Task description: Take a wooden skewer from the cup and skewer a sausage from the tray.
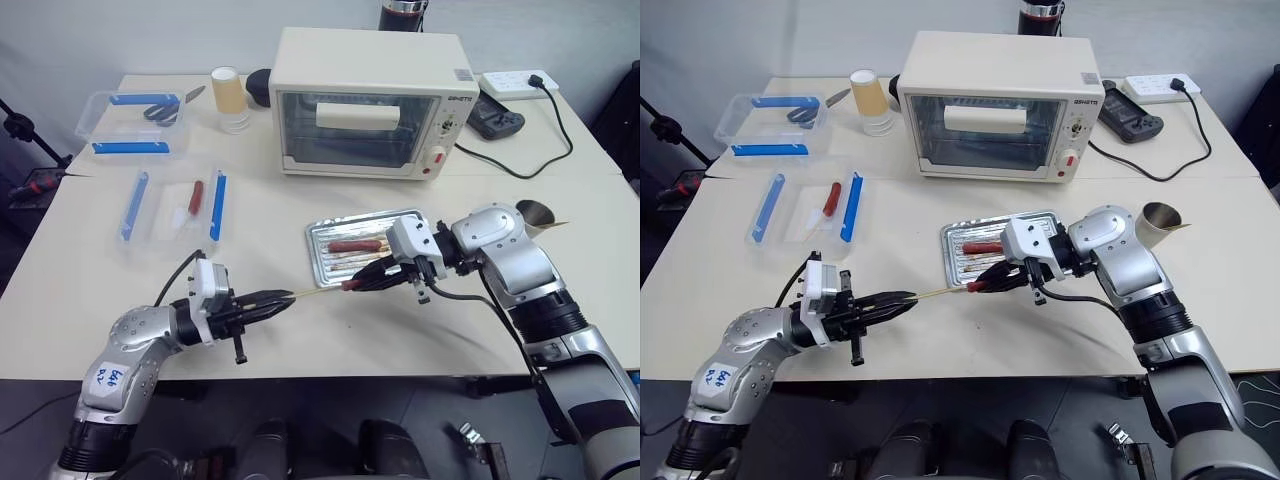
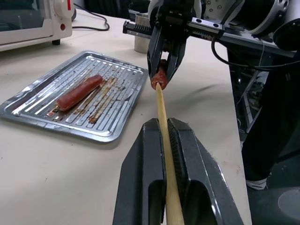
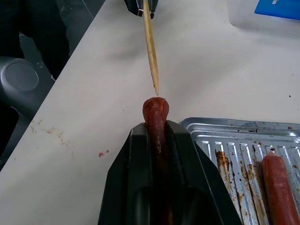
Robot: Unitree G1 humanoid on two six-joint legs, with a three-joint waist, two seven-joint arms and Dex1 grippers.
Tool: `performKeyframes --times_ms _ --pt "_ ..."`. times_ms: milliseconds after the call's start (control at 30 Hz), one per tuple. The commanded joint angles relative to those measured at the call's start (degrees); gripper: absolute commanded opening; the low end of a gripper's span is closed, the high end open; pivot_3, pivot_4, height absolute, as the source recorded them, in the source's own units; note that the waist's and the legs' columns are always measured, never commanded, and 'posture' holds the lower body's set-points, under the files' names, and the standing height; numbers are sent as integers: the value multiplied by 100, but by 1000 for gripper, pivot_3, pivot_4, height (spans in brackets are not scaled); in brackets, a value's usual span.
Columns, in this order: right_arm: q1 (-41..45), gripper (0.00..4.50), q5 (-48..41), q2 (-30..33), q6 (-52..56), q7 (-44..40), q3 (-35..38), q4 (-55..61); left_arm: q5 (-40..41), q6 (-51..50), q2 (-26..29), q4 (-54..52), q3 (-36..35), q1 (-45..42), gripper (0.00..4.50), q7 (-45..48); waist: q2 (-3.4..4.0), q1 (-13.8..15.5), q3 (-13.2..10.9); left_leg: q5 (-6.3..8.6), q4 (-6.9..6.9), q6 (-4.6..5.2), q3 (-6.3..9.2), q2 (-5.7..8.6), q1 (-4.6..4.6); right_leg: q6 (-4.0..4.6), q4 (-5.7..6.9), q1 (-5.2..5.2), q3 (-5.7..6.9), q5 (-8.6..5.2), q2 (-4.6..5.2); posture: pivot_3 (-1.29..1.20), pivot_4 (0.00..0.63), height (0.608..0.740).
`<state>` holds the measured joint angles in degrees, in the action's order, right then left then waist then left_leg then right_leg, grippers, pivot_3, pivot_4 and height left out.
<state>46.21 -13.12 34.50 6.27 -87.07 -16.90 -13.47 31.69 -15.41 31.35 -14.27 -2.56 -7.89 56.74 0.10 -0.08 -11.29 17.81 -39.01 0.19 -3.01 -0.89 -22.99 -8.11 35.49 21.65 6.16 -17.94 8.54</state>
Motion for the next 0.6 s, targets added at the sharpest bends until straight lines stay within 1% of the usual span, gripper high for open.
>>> performKeyframes --times_ms 33,300,600 --pt "57 148 -116 1 -14 -71 131 210 -56 134 -77 103 86 -92 0 64 0 -1 0 0 0 0 0 0 0 0 1 0 0 0 0 0 150 740" --pt "44 148 -132 -34 9 -71 117 249 -145 223 -122 258 192 -149 0 140 0 -1 0 0 0 0 -1 0 0 0 1 0 0 0 0 0 150 740" --pt "13 148 -104 75 -25 -73 182 171 -1 146 -2 157 -128 10 0 130 0 -3 0 0 0 0 0 0 0 0 1 0 0 0 0 0 150 740"
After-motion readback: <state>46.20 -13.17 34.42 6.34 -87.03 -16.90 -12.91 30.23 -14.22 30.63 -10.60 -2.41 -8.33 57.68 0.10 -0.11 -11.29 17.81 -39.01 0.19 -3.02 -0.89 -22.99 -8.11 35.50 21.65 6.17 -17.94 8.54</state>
